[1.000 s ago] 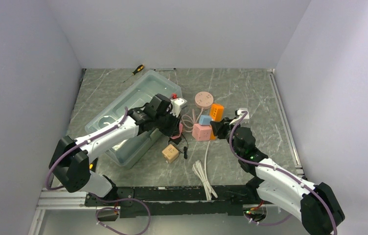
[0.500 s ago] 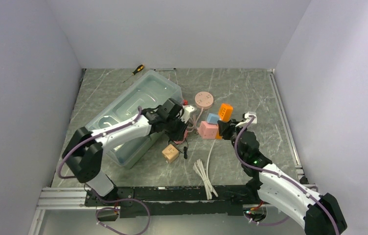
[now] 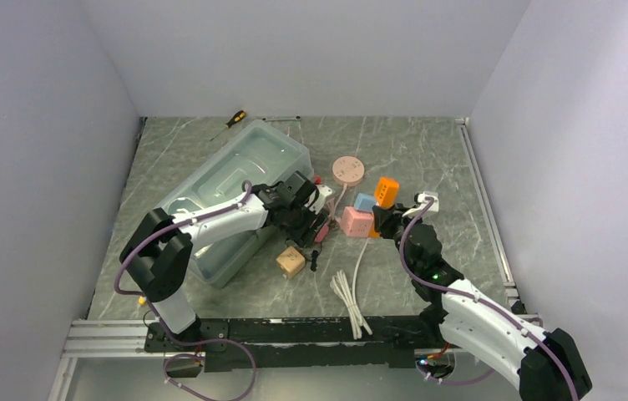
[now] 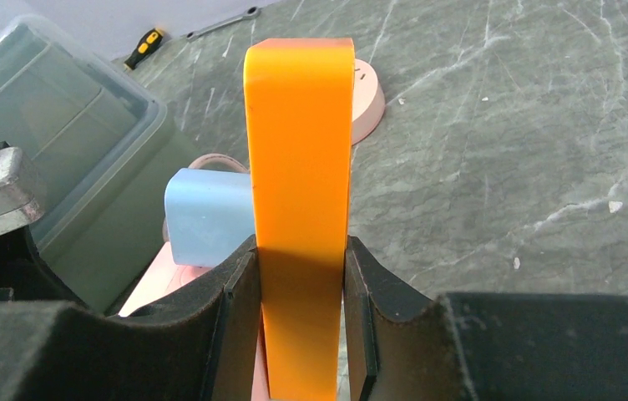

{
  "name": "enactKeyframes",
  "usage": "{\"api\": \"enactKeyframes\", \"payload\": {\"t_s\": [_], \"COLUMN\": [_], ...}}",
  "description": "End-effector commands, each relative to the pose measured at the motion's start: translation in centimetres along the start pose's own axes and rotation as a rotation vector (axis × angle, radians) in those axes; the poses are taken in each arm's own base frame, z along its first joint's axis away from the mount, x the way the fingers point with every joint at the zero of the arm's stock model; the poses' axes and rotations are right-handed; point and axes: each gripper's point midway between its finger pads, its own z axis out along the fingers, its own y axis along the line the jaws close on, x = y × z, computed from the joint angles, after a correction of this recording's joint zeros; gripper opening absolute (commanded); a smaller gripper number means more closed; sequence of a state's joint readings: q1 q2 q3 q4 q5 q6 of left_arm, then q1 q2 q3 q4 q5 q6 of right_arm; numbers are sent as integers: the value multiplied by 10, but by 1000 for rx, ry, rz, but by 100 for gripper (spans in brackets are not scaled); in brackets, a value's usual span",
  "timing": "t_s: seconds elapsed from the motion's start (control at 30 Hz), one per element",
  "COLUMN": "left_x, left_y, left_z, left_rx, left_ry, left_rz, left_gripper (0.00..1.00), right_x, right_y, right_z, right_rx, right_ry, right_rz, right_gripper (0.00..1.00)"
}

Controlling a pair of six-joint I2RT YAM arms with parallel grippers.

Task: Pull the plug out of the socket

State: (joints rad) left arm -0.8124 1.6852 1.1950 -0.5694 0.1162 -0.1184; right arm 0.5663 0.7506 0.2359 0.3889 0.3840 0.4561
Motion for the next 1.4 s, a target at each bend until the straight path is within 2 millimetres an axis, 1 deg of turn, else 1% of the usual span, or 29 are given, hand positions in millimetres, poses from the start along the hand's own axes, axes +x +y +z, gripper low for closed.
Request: {"api": "enactKeyframes", "payload": {"t_s": [0.0,0.1,0.17,0.23,0.3,0.4,0.5,0.6,0.67,0.73,0.8,0.97,1.03,1.13,1.27,1.37], "left_x": [-16,-18,-23,-29,-35,-52,-72,-95,-108,-114,-114,-91,-90,-94,-89,-85], "left_y": [-1,-2,-6,-14,-26,-48,-66,-71,-67,-61,-57,-50,-54,-65,-68,-75], "left_z": [-6,-10,-15,-22,-33,-60,-93,-120,-130,-131,-124,-89,-86,-89,-77,-69], "left_rx": [-10,-7,15,57,118,223,304,330,320,325,341,330,358,433,454,505], "left_ry": [-41,-56,-83,-121,-171,-299,-456,-557,-575,-567,-559,-463,-453,-475,-438,-407], "left_rz": [6,12,20,39,73,130,156,122,68,20,0,-31,-24,-18,-35,-55], "left_gripper": [69,74,77,82,86,91,96,98,98,98,98,100,100,100,100,100], "right_x": [-37,-36,-36,-37,-38,-41,-48,-58,-61,-63,-62,-58,-56,-51,-45,-43], "right_y": [20,22,23,24,28,38,55,72,78,84,88,97,97,95,95,97], "right_z": [2,3,3,2,2,-2,-7,-11,-10,-9,-9,-10,-10,-9,-9,-9], "right_rx": [-68,-74,-81,-89,-106,-167,-254,-330,-352,-372,-395,-436,-437,-430,-434,-436], "right_ry": [-125,-123,-121,-122,-124,-132,-142,-159,-158,-160,-161,-153,-153,-143,-124,-120], "right_rz": [75,75,75,74,73,73,84,92,94,94,97,105,103,106,118,120], "right_gripper": [0,0,0,0,0,0,0,0,0,0,0,0,0,0,0,0]}}
